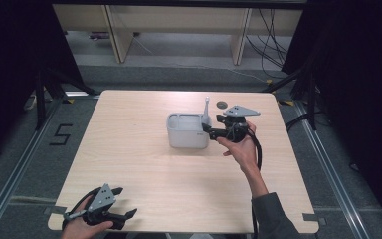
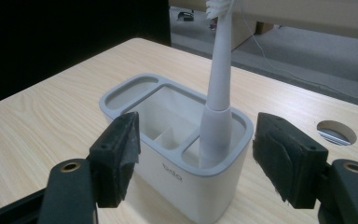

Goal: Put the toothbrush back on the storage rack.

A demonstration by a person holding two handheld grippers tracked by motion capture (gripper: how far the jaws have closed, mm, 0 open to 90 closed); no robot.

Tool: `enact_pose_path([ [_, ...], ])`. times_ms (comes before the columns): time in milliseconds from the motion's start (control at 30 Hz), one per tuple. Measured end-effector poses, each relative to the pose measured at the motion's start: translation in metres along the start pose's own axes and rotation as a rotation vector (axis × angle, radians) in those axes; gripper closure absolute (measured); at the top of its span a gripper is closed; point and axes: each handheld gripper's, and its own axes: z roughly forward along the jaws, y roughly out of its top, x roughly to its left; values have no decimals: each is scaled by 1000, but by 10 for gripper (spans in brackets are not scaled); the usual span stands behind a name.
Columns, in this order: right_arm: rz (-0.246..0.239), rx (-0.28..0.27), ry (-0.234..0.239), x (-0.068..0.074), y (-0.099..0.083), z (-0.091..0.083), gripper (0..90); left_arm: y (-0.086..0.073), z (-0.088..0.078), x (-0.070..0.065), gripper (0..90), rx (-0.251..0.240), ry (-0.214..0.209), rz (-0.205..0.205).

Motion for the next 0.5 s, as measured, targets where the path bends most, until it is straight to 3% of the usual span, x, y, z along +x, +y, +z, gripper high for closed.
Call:
enact_pose_path([
  [167,16,17,11,5,-1,-4,308,0,0,0,147,-5,3,-3],
  [267,-13,14,13,7,-2,-5,305,0,0,0,147,-4,4,-2],
  [300,13,26,22,9,-2,-6,303,0,0,0,147,-2,3,2],
  [367,-19,21,15,9,-3,-6,295,0,0,0,147,-3,3,1],
  [433,-27,24,12,10,-3,-8,295,0,0,0,147,-3,4,1],
  [467,-1,26,8,12,-4,-9,294,0,0,0,147,-4,3,1],
  [500,-21,35,14,11,-3,-10,293,0,0,0,147,-4,3,1],
])
